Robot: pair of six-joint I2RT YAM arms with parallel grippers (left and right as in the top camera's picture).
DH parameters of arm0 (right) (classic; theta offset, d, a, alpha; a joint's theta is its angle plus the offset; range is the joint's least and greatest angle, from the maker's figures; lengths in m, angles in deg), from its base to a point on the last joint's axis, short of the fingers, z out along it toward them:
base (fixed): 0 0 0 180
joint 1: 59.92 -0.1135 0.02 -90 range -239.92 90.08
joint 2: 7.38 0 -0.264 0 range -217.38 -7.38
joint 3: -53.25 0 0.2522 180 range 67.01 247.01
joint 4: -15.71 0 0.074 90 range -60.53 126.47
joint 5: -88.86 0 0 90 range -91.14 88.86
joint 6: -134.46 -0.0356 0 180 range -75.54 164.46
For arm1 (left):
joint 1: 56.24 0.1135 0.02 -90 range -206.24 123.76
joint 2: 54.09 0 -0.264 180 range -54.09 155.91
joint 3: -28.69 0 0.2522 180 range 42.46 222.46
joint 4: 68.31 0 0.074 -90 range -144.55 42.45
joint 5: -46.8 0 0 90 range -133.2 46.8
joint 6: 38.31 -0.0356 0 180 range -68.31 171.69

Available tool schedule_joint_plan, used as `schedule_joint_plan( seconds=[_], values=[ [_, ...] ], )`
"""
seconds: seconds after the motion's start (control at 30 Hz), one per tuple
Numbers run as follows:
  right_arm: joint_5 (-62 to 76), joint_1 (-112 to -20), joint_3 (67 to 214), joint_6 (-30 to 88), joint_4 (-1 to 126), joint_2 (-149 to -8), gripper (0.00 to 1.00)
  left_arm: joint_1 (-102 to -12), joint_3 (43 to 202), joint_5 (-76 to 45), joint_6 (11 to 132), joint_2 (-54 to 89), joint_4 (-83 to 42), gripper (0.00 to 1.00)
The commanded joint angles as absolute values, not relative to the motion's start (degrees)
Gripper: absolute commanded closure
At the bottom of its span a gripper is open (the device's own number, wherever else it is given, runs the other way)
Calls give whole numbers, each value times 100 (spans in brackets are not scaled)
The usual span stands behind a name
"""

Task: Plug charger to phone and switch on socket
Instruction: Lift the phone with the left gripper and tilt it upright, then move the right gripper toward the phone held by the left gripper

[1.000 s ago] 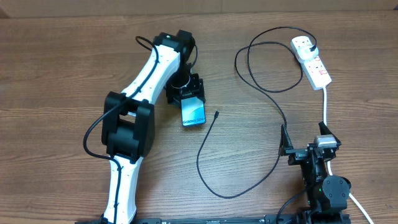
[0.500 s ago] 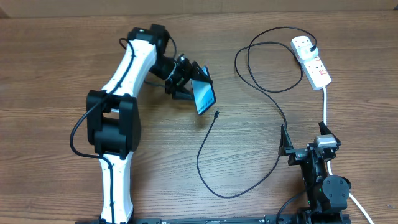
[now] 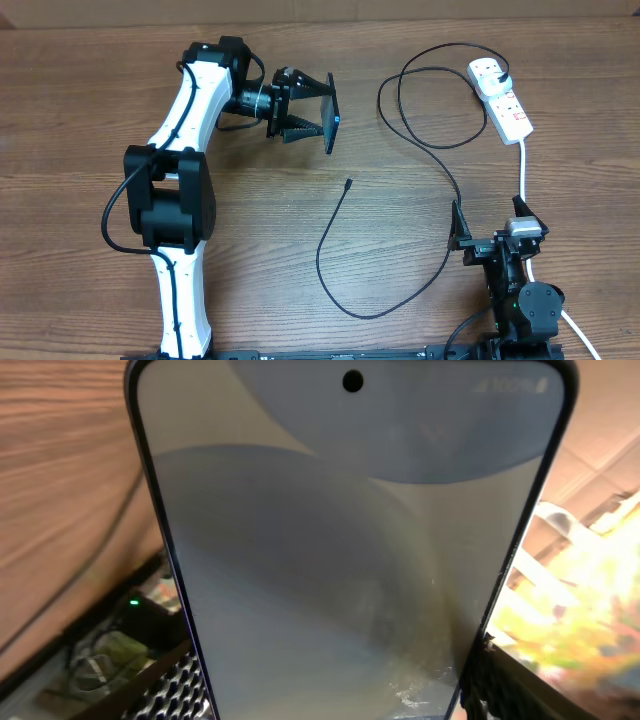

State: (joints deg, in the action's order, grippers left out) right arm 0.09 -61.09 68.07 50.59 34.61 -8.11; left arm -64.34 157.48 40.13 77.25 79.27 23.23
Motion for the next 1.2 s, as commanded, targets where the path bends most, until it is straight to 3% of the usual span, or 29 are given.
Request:
schedule_joint_plan(
  seconds=[0.0,0.47,0.57,0.67,0.77,0.97,1.17],
  values=[
    [-2,-6091,6748,5029,3431,-755,0,-6366,15929,4737,7924,7962,2320,36],
    [239,-6091,6748,5026,3160,-755,0,-6224,15929,4739,8217,7962,2325,36],
    [1578,-6094,6748,5024,2865,-755,0,-6213,15929,4741,8217,7962,2323,36],
    [4068,-6094,6748,4873,2828,-755,0,-6213,15929,4739,8248,7962,2320,35],
    [5552,-6094,6748,4860,2015,-755,0,-6213,15929,4739,8259,7962,2320,35],
    [4533,-6091,6982,3051,126,-755,0,-6213,15929,4739,8261,7962,2320,35],
    [3355,-6089,8547,3558,1754,-1185,0,-6213,15929,4739,8283,7962,2323,36]
  ],
)
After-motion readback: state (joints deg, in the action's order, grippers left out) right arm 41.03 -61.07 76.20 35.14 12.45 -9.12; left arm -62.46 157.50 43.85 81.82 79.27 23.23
